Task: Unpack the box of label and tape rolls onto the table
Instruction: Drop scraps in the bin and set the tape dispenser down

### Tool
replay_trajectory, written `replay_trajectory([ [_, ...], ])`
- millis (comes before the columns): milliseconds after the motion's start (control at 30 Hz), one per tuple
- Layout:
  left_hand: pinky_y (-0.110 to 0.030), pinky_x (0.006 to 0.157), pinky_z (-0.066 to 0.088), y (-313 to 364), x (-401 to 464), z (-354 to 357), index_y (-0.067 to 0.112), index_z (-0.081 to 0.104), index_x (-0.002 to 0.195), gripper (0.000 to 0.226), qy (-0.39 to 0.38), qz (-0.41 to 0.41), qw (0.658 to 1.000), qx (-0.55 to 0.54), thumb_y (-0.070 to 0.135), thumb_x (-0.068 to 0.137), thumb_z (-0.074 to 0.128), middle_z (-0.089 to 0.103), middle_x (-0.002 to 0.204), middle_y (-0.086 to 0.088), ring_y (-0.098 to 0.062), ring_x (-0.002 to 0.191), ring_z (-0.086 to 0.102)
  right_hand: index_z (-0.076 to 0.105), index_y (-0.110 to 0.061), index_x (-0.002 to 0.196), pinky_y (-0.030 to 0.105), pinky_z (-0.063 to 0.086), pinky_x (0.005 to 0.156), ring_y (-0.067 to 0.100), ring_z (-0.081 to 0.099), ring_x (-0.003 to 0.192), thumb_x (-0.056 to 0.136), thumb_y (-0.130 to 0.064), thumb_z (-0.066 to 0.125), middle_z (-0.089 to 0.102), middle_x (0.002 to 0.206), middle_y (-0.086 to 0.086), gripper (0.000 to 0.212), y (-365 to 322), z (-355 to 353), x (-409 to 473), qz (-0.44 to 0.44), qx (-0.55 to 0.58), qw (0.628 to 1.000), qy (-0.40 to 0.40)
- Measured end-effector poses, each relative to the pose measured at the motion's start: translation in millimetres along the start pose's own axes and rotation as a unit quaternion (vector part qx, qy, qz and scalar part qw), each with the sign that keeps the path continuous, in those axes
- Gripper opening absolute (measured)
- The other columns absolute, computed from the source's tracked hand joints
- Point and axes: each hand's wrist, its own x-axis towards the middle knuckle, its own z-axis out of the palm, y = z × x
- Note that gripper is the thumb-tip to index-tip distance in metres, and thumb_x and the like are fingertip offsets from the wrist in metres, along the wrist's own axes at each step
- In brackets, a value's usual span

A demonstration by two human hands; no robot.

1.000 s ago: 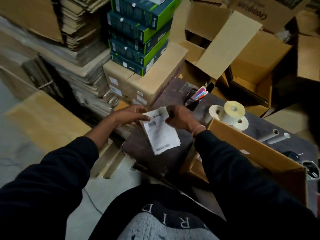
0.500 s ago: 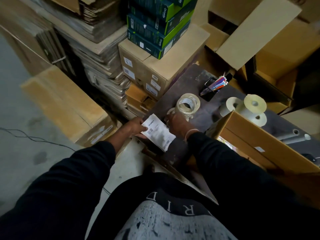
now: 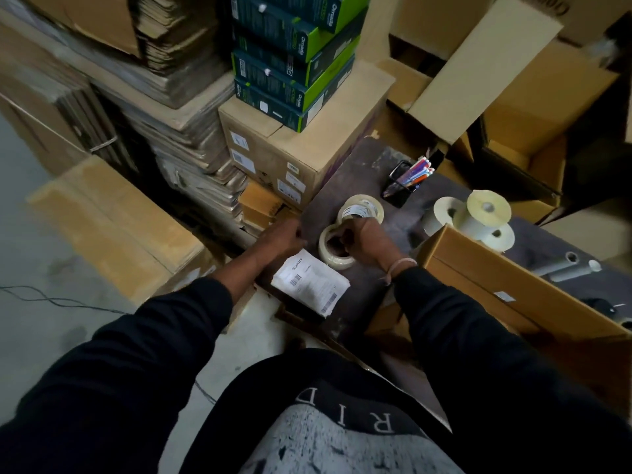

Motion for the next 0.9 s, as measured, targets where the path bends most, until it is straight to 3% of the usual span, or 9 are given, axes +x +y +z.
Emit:
replay_trajectory([
  [100,-0.026,0.074,0.057,34.2,9.5,-17.9,0.009,0.066,0.116,0.021,0.014,0.076,0.977,-0.198,0.018,0.097,0.066,0.073,0.103,-0.004,-0.012,0.087,0.071,0.074,-0.008,0.110,0.027,0.047,0.078,0.025,0.066,0.095,0.087,-0.006,0.066,0.072,0.109,0.012,0.024,17.5,-25.4,-6.4,0.012,0.095,0.992,0.082],
  [200,-0.027,0.071,0.060,78.3,24.8,-26.9,0.001,0.064,0.116,0.019,-0.015,0.098,0.935,-0.342,0.007,0.098,0.063,0.073,0.098,-0.015,-0.018,0.080,0.072,0.070,-0.002,0.100,0.030,0.053,0.068,0.021,0.063,0.074,0.085,0.011,0.061,0.069,0.083,0.011,0.022,40.6,-53.4,-20.9,0.038,0.253,0.954,0.158],
  [300,-0.029,0.067,0.059,124.3,43.9,-21.4,0.001,0.064,0.111,0.014,-0.038,0.116,0.913,-0.390,0.000,0.097,0.062,0.073,0.094,-0.017,-0.020,0.073,0.070,0.062,0.004,0.101,0.023,0.047,0.059,0.017,0.053,0.065,0.087,0.024,0.048,0.057,0.075,0.013,0.028,65.7,-82.6,-46.1,0.073,0.395,0.890,0.216],
  [367,-0.025,0.062,0.059,156.2,52.1,-14.2,0.008,0.065,0.103,0.012,-0.050,0.147,0.904,-0.397,-0.001,0.096,0.061,0.074,0.088,-0.011,-0.014,0.067,0.070,0.062,0.008,0.106,0.024,0.054,0.063,0.018,0.057,0.068,0.089,0.023,0.049,0.058,0.077,0.014,0.025,86.2,-96.9,-65.7,0.095,0.431,0.863,0.244],
  [433,-0.021,0.059,0.057,187.7,55.9,-6.9,0.007,0.064,0.104,0.012,-0.060,0.176,0.898,-0.397,-0.002,0.096,0.060,0.073,0.086,-0.010,-0.011,0.064,0.070,0.063,0.005,0.101,0.034,0.054,0.072,0.023,0.059,0.072,0.089,0.024,0.047,0.060,0.078,0.017,0.028,107.4,-106.2,-84.0,0.100,0.454,0.844,0.268],
  [500,-0.020,0.060,0.057,218.4,58.4,3.2,0.004,0.064,0.108,0.013,-0.074,0.207,0.891,-0.397,-0.002,0.097,0.060,0.073,0.088,-0.012,-0.010,0.065,0.070,0.064,0.006,0.103,0.035,0.056,0.075,0.027,0.060,0.079,0.092,0.022,0.046,0.062,0.084,0.022,0.026,132.0,-113.0,-104.4,0.122,0.463,0.826,0.298],
  [600,-0.022,0.063,0.058,258.9,62.0,20.3,0.002,0.063,0.110,0.013,-0.093,0.252,0.882,-0.386,0.000,0.098,0.060,0.073,0.090,-0.013,-0.012,0.069,0.072,0.064,0.006,0.113,0.028,0.062,0.077,0.023,0.068,0.085,0.095,0.011,0.053,0.070,0.095,0.021,0.021,169.5,-124.0,-136.1,0.153,0.411,0.833,0.338],
  [800,-0.028,0.075,0.063,335.5,68.1,58.8,0.008,0.064,0.106,0.012,-0.129,0.286,0.885,-0.345,0.002,0.096,0.066,0.072,0.101,-0.028,-0.021,0.082,0.075,0.070,-0.008,0.108,0.043,0.061,0.086,0.023,0.072,0.087,0.088,-0.003,0.069,0.074,0.094,0.011,0.020,259.2,-141.9,-175.9,0.204,0.300,0.850,0.382],
  [900,-0.032,0.081,0.064,370.8,74.6,85.0,0.015,0.066,0.100,0.012,-0.144,0.278,0.894,-0.321,0.006,0.094,0.070,0.073,0.097,-0.020,-0.024,0.090,0.077,0.073,-0.012,0.105,0.045,0.058,0.092,0.024,0.071,0.097,0.082,-0.003,0.073,0.076,0.100,0.008,0.025,305.6,-151.8,-185.7,0.261,0.256,0.852,0.374],
])
